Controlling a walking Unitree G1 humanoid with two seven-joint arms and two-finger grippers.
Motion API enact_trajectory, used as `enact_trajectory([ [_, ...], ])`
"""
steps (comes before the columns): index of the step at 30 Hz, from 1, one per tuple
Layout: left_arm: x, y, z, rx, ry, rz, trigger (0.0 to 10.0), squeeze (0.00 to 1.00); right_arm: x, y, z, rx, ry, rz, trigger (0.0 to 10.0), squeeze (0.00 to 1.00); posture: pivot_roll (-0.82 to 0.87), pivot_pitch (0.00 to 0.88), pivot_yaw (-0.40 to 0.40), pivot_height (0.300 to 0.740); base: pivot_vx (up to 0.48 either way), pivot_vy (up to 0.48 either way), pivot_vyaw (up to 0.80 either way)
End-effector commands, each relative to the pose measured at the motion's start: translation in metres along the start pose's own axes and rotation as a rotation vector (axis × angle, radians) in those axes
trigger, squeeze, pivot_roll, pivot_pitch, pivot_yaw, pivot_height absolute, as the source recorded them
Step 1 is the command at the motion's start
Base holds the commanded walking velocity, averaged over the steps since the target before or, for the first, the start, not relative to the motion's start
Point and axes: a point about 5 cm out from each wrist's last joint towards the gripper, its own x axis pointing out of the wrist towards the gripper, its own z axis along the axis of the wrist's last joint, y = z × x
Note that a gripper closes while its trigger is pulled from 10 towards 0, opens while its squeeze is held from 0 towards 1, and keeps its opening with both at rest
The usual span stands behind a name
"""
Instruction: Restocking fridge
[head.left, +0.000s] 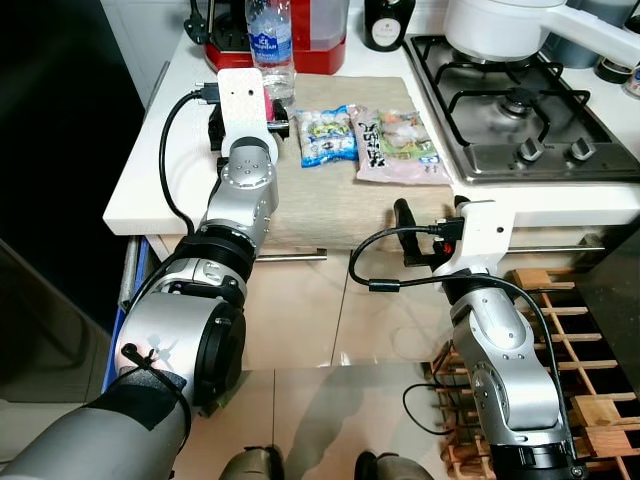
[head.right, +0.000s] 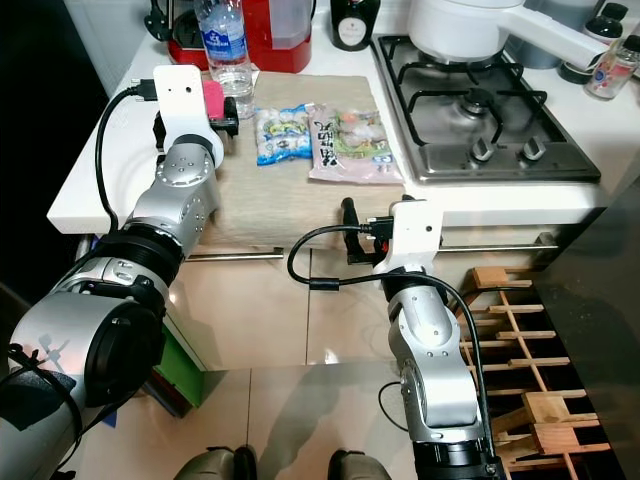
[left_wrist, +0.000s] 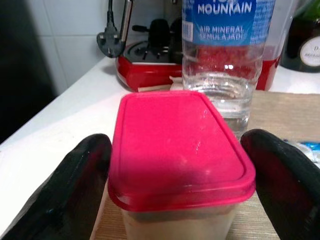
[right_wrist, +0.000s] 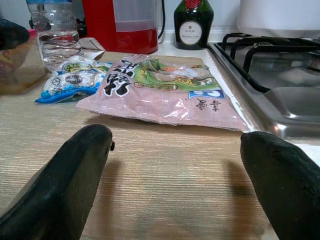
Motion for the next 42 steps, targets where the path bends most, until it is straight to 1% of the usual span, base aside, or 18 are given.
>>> enact_trajectory([
  [1, -0.001, -0.007, 0.001, 0.016, 0.007, -0.008, 10.0, 0.00, -0.002, 0.002, 0.001, -0.003, 0.004, 0.003, 10.0, 0.00, -0.20, 0.136, 0.024, 0.740, 0.000, 0.000, 0.00],
  [7, -0.002, -0.006, -0.007, 0.030, 0.036, -0.004, 10.0, 0.00, -0.002, 0.003, 0.001, 0.000, 0.006, 0.006, 10.0, 0.00, -0.20, 0.135, 0.025, 0.740, 0.000, 0.000, 0.00],
  [17, -0.001, -0.001, -0.014, 0.052, 0.052, -0.001, 10.0, 0.00, -0.002, 0.003, 0.002, 0.000, 0.008, 0.005, 10.0, 0.00, -0.21, 0.134, 0.025, 0.740, 0.000, 0.000, 0.00],
  [18, -0.001, 0.001, -0.014, 0.066, 0.039, -0.009, 10.0, 0.66, -0.002, 0.003, 0.002, -0.001, 0.008, 0.005, 10.0, 0.00, -0.21, 0.135, 0.024, 0.740, 0.000, 0.000, 0.00],
  [19, -0.001, 0.002, -0.014, 0.074, 0.031, -0.010, 10.0, 0.68, -0.002, 0.003, 0.002, -0.002, 0.009, 0.004, 10.0, 0.00, -0.21, 0.133, 0.024, 0.740, 0.000, 0.000, 0.00],
  [21, 0.000, 0.003, -0.014, 0.080, 0.027, -0.011, 10.0, 0.67, -0.002, 0.003, 0.002, -0.003, 0.009, 0.004, 10.0, 0.00, -0.21, 0.133, 0.024, 0.740, 0.000, 0.000, 0.00],
  [22, 0.001, 0.007, -0.014, 0.079, 0.021, -0.010, 5.6, 0.26, -0.002, 0.002, 0.002, -0.004, 0.008, 0.003, 10.0, 0.00, -0.22, 0.134, 0.024, 0.740, 0.000, 0.000, 0.00],
  [23, 0.001, 0.007, -0.014, 0.079, 0.021, -0.010, 5.6, 0.26, -0.002, 0.002, 0.002, -0.004, 0.008, 0.003, 10.0, 0.00, -0.22, 0.134, 0.024, 0.740, 0.000, 0.000, 0.00],
  [24, 0.001, 0.008, -0.013, 0.068, 0.016, -0.016, 3.9, 0.07, -0.003, 0.002, 0.002, -0.005, 0.009, 0.002, 10.0, 0.00, -0.22, 0.134, 0.024, 0.740, 0.000, 0.000, 0.00],
  [25, 0.001, 0.009, -0.012, 0.064, 0.006, -0.023, 0.0, 0.00, -0.003, 0.001, 0.003, -0.005, 0.009, 0.001, 10.0, 0.00, -0.22, 0.134, 0.024, 0.740, 0.000, 0.000, 0.00],
  [29, 0.002, 0.012, -0.011, 0.072, -0.003, -0.018, 0.0, 0.00, -0.004, -0.001, 0.003, -0.009, 0.011, -0.004, 10.0, 0.00, -0.23, 0.134, 0.024, 0.740, 0.000, 0.000, 0.00],
  [31, 0.002, 0.010, -0.013, 0.038, 0.011, -0.040, 0.0, 0.00, -0.003, -0.001, 0.003, -0.010, 0.011, -0.004, 10.0, 0.00, -0.23, 0.134, 0.024, 0.740, 0.000, 0.000, 0.00],
  [34, 0.001, 0.008, -0.015, 0.020, 0.016, -0.057, 0.0, 0.00, -0.003, -0.001, 0.003, -0.011, 0.013, -0.005, 10.0, 0.00, -0.23, 0.135, 0.021, 0.740, 0.000, 0.000, 0.00],
  [38, -0.002, 0.005, -0.022, -0.039, 0.054, -0.096, 0.0, 0.00, -0.003, 0.000, 0.001, -0.008, 0.021, 0.000, 10.0, 0.00, -0.22, 0.129, 0.018, 0.740, 0.000, 0.000, 0.00],
  [42, -0.003, 0.004, -0.029, -0.067, 0.087, -0.110, 0.0, 0.00, -0.002, 0.001, 0.001, -0.007, 0.024, 0.005, 10.0, 0.00, -0.22, 0.121, 0.018, 0.740, 0.000, 0.000, 0.00],
])
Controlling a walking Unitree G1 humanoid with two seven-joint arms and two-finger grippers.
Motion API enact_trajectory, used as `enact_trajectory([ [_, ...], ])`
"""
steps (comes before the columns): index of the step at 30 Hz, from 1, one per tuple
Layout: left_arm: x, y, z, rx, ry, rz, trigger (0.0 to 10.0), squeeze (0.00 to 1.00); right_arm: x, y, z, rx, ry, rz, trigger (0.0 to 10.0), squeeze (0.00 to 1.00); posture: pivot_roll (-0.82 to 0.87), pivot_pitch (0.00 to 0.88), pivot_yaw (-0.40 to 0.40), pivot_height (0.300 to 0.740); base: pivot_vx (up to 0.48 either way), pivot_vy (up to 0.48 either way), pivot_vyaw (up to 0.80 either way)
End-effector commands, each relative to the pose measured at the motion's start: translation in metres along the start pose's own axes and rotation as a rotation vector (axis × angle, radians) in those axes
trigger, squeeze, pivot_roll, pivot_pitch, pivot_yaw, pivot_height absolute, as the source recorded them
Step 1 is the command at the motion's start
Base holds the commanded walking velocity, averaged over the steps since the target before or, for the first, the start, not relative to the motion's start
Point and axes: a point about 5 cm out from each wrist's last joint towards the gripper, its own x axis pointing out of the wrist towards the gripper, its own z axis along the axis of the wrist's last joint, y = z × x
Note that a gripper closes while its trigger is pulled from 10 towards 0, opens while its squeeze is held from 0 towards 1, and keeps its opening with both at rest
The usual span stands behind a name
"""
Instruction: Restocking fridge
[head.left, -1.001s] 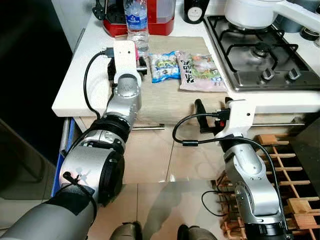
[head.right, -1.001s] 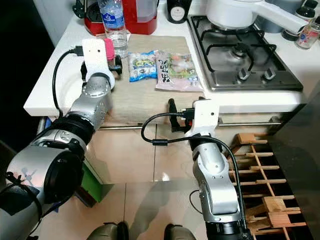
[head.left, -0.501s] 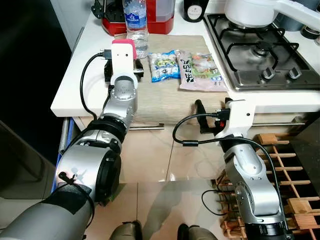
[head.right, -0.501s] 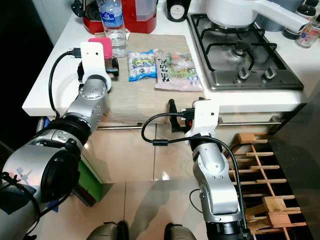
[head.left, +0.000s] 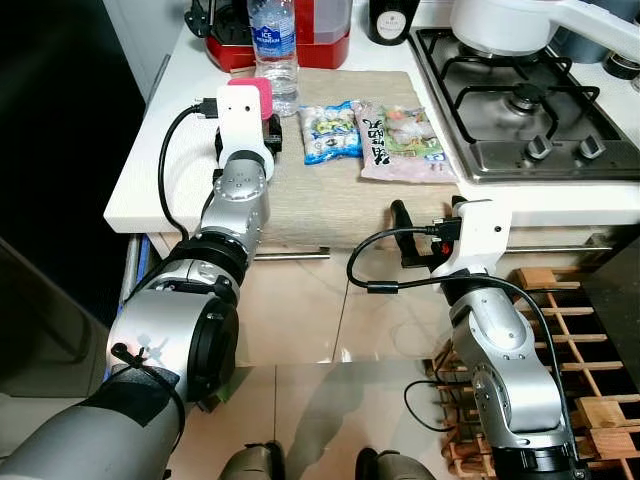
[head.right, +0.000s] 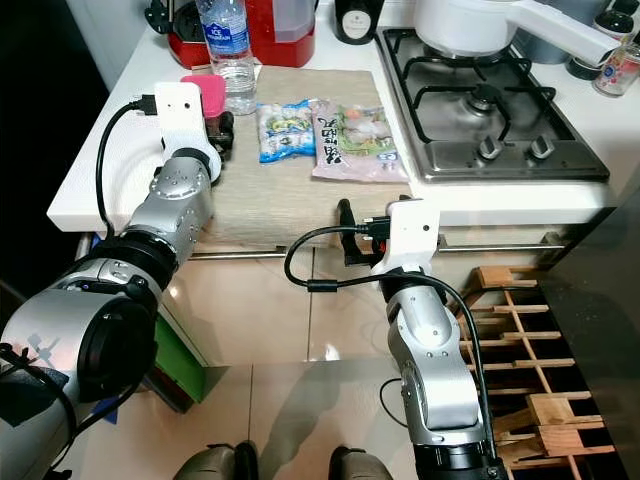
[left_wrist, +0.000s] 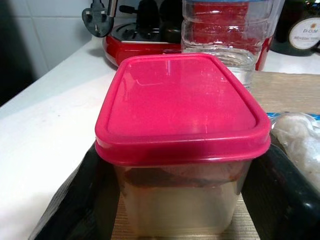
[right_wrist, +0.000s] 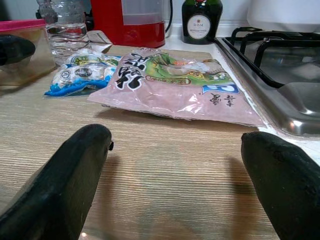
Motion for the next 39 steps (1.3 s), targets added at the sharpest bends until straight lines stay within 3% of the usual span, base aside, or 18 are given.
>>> enact_trajectory([
  [1, -0.003, -0.006, -0.014, -0.033, 0.075, -0.033, 0.0, 0.00, -0.001, -0.001, 0.001, -0.001, 0.003, -0.004, 10.0, 0.00, -0.22, 0.111, 0.019, 0.740, 0.000, 0.000, 0.00],
  [7, -0.004, -0.005, -0.010, -0.030, 0.022, -0.069, 0.0, 0.00, 0.008, -0.002, 0.003, 0.001, -0.015, -0.007, 10.0, 0.00, -0.21, 0.071, 0.022, 0.740, 0.000, 0.000, 0.00],
  [11, -0.007, 0.002, 0.020, 0.038, -0.219, -0.102, 0.0, 0.00, 0.016, -0.007, 0.009, -0.019, -0.051, -0.009, 10.0, 0.00, -0.18, 0.037, 0.012, 0.740, 0.000, 0.000, 0.00],
  [12, -0.007, 0.002, 0.020, 0.038, -0.219, -0.102, 0.0, 0.00, 0.016, -0.007, 0.009, -0.019, -0.051, -0.009, 10.0, 0.00, -0.18, 0.037, 0.012, 0.740, 0.000, 0.000, 0.00],
  [13, -0.014, 0.008, 0.030, 0.046, -0.303, -0.128, 0.0, 0.00, 0.018, -0.010, 0.011, -0.021, -0.061, -0.023, 10.0, 0.00, -0.17, 0.023, 0.008, 0.740, 0.000, 0.000, 0.00],
  [15, -0.022, 0.012, 0.037, 0.039, -0.363, -0.151, 0.0, 0.00, 0.020, -0.013, 0.011, -0.023, -0.068, -0.032, 10.0, 0.00, -0.15, 0.010, 0.005, 0.740, 0.000, 0.000, 0.00],
  [18, -0.031, 0.016, 0.039, 0.032, -0.400, -0.164, 0.0, 0.00, 0.020, -0.014, 0.010, -0.026, -0.074, -0.038, 10.0, 0.00, -0.13, 0.000, 0.004, 0.740, 0.000, 0.000, 0.00],
  [19, -0.044, 0.021, 0.041, 0.044, -0.450, -0.178, 0.0, 0.00, 0.021, -0.014, 0.008, -0.028, -0.080, -0.040, 10.0, 0.00, -0.12, 0.000, 0.006, 0.740, 0.000, 0.000, 0.00],
  [25, -0.074, 0.030, 0.044, 0.123, -0.531, -0.181, 0.0, 0.00, 0.026, -0.017, 0.012, -0.053, -0.133, -0.078, 10.0, 0.00, -0.08, 0.000, 0.009, 0.740, 0.000, 0.000, 0.00],
  [26, -0.085, 0.032, 0.037, 0.160, -0.524, -0.172, 10.0, 0.00, 0.022, -0.023, 0.018, -0.041, -0.167, -0.138, 10.0, 0.00, -0.08, 0.000, 0.011, 0.740, 0.000, 0.000, 0.00],
  [28, -0.090, 0.032, 0.034, 0.174, -0.516, -0.167, 10.0, 0.00, 0.021, -0.027, 0.021, -0.033, -0.184, -0.173, 10.0, 0.00, -0.08, 0.000, 0.010, 0.740, 0.000, 0.000, 0.00],
  [31, -0.099, 0.038, 0.019, 0.124, -0.459, -0.149, 10.0, 0.00, 0.009, -0.028, 0.021, -0.067, -0.185, -0.156, 10.0, 0.00, -0.08, 0.000, -0.003, 0.740, 0.000, 0.000, 0.00],
  [39, -0.104, 0.033, 0.008, 0.112, -0.397, -0.126, 10.0, 0.00, 0.017, -0.033, 0.010, -0.098, -0.139, -0.124, 10.0, 0.00, -0.09, 0.000, -0.021, 0.740, -0.074, 0.000, 0.00],
])
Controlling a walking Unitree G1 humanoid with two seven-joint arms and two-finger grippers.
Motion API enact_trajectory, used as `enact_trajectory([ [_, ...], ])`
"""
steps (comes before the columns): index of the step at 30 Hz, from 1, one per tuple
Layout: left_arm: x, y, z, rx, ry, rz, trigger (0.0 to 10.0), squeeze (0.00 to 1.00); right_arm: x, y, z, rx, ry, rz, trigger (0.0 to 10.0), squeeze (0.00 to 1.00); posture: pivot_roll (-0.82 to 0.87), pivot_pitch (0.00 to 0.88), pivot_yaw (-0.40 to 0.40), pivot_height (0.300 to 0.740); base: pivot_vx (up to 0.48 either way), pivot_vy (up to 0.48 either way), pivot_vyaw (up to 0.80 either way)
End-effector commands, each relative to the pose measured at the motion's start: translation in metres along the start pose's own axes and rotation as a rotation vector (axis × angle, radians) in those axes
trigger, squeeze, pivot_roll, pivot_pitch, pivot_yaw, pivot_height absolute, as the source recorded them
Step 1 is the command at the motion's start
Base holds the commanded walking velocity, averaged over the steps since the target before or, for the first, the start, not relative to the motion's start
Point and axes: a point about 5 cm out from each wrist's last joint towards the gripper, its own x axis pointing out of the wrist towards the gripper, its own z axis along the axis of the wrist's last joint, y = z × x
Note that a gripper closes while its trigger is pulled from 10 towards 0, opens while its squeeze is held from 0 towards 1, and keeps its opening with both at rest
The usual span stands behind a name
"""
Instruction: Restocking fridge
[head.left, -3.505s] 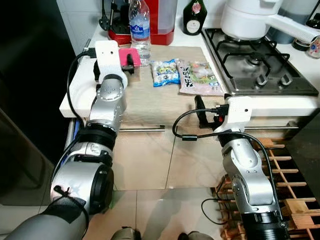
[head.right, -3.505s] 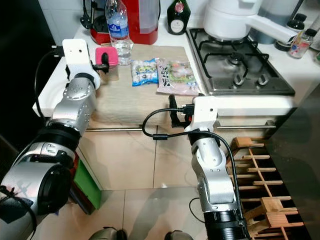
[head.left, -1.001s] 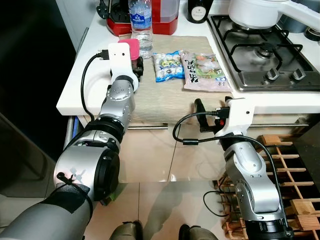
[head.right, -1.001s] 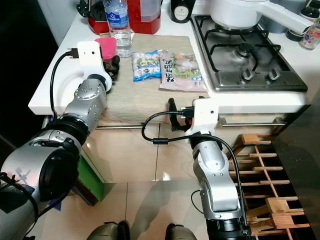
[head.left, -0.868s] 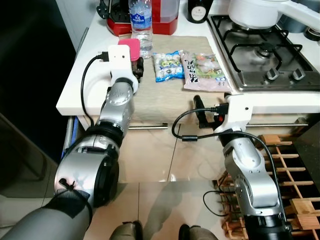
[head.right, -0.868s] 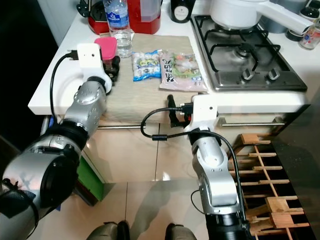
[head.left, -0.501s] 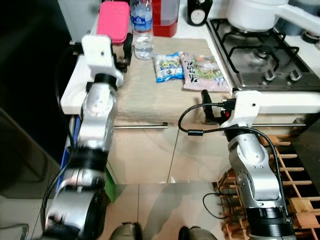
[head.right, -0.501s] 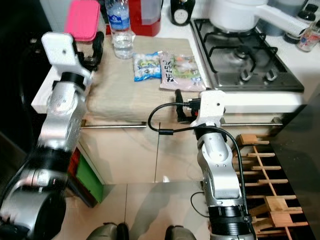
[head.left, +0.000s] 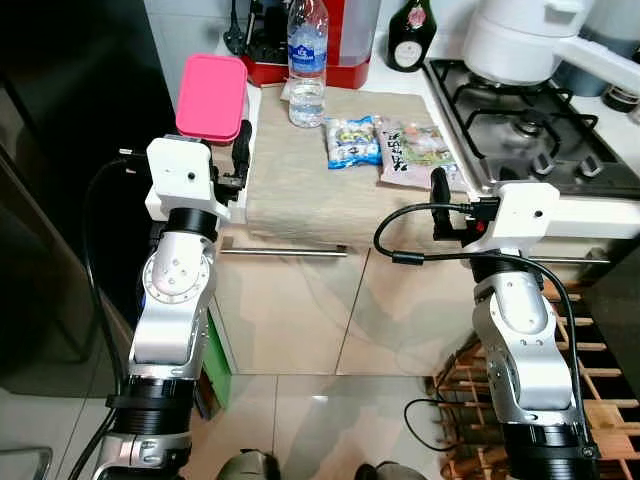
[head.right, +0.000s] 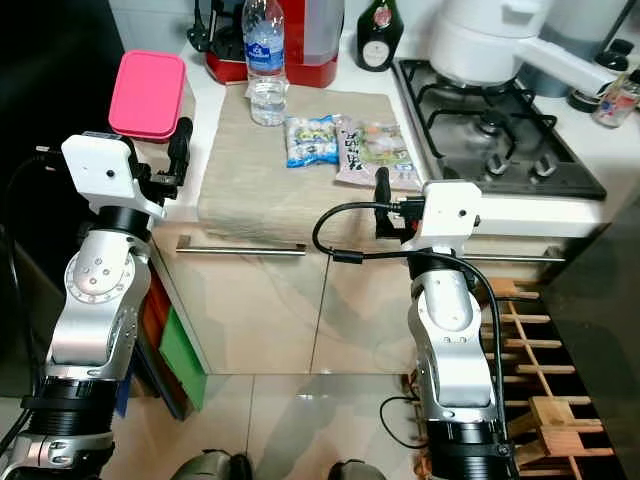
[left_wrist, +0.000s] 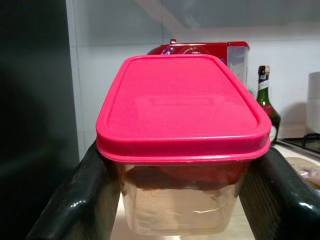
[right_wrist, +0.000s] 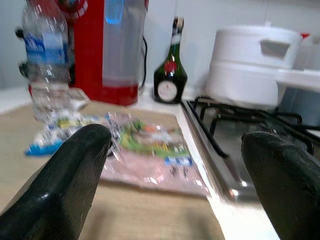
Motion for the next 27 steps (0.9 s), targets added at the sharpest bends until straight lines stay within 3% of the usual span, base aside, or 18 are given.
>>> enact_trajectory([
  [1, -0.002, -0.004, 0.000, 0.002, 0.014, -0.007, 10.0, 0.00, 0.003, 0.000, 0.001, -0.005, -0.010, 0.008, 10.0, 0.00, -0.09, 0.000, -0.021, 0.740, -0.240, 0.000, 0.00],
  [27, -0.011, -0.006, -0.012, 0.011, 0.132, 0.008, 10.0, 0.00, -0.006, -0.002, -0.018, 0.021, 0.075, 0.024, 10.0, 0.00, -0.11, 0.011, -0.014, 0.740, -0.257, 0.000, 0.00],
])
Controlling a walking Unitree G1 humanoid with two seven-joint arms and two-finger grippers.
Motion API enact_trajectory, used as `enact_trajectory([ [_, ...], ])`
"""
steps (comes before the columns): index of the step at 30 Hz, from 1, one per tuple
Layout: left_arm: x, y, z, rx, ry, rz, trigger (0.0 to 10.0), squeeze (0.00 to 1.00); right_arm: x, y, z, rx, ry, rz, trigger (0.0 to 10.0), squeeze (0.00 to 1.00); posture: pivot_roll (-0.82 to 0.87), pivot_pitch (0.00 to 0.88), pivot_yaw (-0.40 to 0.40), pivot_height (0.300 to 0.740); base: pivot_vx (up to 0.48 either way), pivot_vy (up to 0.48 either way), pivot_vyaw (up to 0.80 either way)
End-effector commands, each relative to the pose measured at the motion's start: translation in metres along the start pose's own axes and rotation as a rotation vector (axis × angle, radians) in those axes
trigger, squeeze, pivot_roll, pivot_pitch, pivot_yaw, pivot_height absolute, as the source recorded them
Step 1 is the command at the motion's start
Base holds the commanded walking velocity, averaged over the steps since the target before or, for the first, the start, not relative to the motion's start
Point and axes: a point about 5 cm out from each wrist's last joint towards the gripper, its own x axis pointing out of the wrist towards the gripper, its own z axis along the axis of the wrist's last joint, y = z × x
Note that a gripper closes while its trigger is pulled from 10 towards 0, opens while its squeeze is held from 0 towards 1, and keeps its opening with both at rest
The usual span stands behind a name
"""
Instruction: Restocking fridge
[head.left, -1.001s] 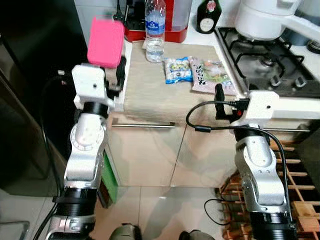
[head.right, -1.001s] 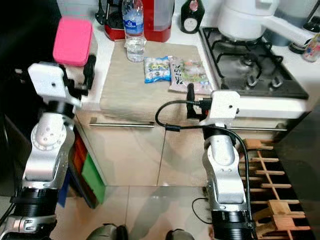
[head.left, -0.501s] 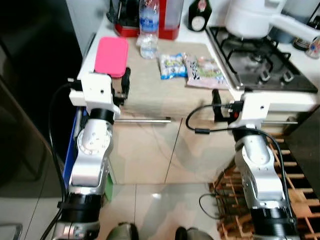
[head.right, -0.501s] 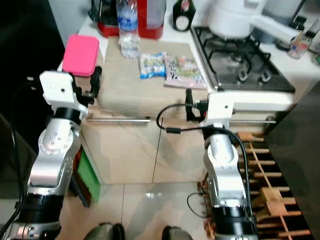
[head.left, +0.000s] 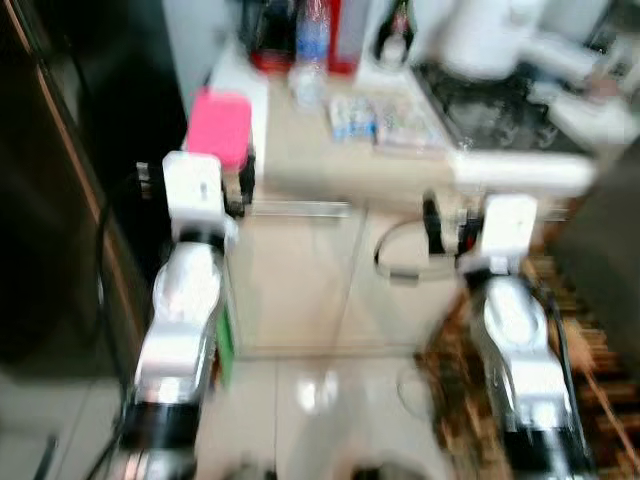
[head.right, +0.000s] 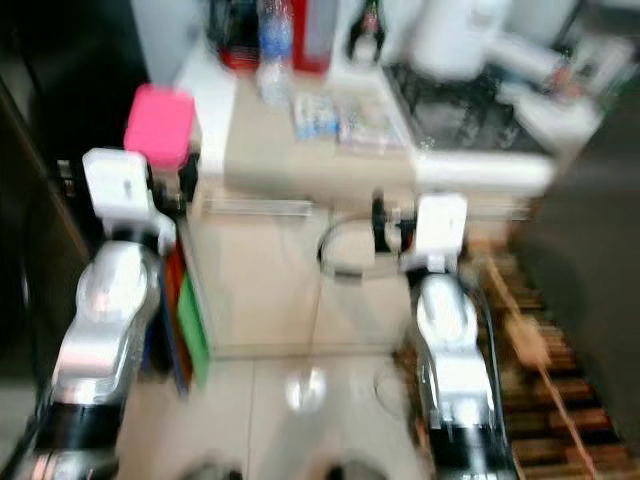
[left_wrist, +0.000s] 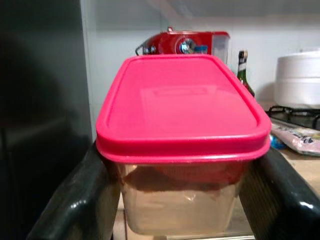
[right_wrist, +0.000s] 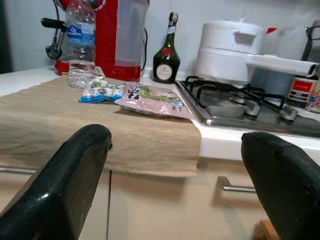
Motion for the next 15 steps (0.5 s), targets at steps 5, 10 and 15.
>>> enact_trajectory([
  [5, -0.002, -0.003, 0.003, -0.004, -0.002, -0.011, 10.0, 0.00, -0.002, -0.004, -0.001, -0.004, 0.002, -0.002, 10.0, 0.00, -0.11, 0.017, -0.013, 0.740, -0.273, 0.000, 0.00],
  [10, -0.003, -0.003, 0.000, -0.002, 0.014, -0.007, 10.0, 0.00, -0.006, -0.003, -0.005, 0.002, 0.023, 0.005, 10.0, 0.00, -0.11, 0.017, -0.013, 0.740, -0.274, 0.000, 0.00],
  [15, -0.005, -0.001, -0.002, 0.006, 0.025, -0.005, 10.0, 0.00, -0.013, 0.000, -0.011, 0.007, 0.058, 0.028, 10.0, 0.00, -0.10, 0.019, -0.016, 0.740, -0.275, 0.000, 0.00],
])
